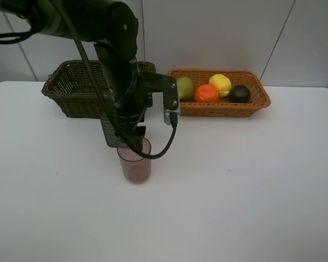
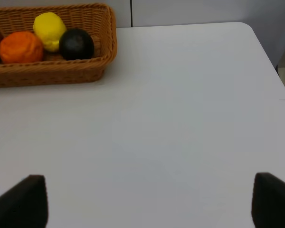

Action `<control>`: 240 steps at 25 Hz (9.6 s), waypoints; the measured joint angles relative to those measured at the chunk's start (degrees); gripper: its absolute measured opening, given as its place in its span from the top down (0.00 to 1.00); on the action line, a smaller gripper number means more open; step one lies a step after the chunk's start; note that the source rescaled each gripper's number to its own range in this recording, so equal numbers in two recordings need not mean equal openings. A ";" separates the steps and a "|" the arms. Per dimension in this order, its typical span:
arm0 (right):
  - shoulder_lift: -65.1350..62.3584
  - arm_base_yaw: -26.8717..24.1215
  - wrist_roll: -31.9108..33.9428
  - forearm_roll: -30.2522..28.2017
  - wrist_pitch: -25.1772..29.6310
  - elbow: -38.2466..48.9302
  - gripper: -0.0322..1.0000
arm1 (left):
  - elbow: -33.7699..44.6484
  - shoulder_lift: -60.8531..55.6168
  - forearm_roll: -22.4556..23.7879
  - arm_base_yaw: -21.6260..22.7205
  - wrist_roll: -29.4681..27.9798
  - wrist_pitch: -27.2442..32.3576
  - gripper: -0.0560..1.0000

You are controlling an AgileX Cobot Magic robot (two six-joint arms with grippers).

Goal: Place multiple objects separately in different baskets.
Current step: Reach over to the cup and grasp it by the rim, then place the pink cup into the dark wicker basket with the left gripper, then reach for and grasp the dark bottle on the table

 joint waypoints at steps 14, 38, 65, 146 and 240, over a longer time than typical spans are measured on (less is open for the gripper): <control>0.00 0.00 0.00 0.00 0.00 0.00 0.12 | 0.00 3.40 -0.04 0.00 0.56 -0.10 0.28; 0.00 0.00 0.00 0.00 0.00 0.00 0.12 | -0.15 0.14 0.08 0.00 0.61 3.04 0.95; 0.00 0.00 0.00 0.00 0.00 0.00 0.12 | -22.18 -15.81 5.73 4.79 -10.94 10.34 0.95; 0.00 0.00 0.00 0.00 0.00 0.00 0.12 | -22.61 11.99 7.49 24.93 -52.25 -3.35 0.32; 0.00 0.00 0.00 0.00 0.00 0.00 0.12 | 1.38 -5.96 -5.50 12.57 21.88 1.34 0.32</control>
